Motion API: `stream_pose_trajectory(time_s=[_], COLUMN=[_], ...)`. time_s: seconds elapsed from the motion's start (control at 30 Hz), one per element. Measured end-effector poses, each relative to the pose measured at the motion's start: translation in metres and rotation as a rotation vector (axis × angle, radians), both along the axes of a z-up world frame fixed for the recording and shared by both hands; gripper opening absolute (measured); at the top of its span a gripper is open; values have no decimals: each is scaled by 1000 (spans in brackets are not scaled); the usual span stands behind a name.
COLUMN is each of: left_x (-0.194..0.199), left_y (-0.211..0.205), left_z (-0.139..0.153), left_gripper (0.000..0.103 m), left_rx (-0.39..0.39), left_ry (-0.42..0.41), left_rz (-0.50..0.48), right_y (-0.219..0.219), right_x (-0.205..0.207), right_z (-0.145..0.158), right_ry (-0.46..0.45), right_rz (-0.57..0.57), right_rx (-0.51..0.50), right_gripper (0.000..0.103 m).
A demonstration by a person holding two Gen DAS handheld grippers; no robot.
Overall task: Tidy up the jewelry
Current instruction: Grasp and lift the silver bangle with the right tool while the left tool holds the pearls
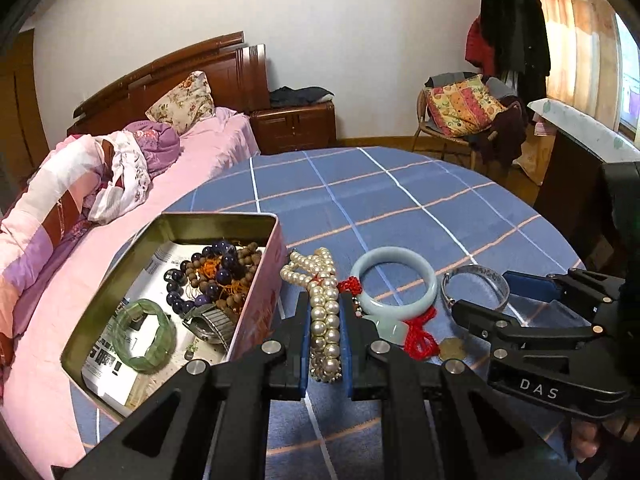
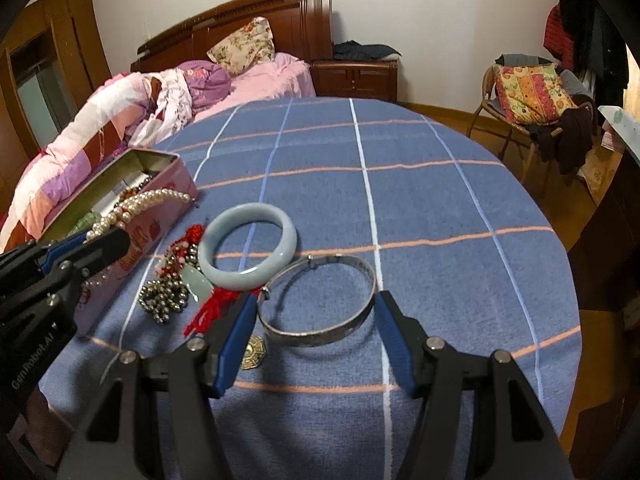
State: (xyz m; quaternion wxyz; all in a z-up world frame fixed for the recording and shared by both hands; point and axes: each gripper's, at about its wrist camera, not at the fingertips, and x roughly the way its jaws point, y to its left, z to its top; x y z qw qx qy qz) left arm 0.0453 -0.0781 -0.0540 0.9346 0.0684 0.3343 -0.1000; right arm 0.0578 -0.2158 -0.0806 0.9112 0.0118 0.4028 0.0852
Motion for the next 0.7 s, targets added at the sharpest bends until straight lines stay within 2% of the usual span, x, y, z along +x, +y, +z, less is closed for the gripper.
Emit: stream_pose_trajectory(time_s=[0.7], left_x=[-3], left_y=[7], left_z=[6], left_gripper=[12], left_rx=[-14], left_ry=[-19], left_rz=[11], right_y=[4], right_x=[-6], right_z=[9], right_ry=[-70], right_rz=[0], right_rx=[-6], right_gripper=[63])
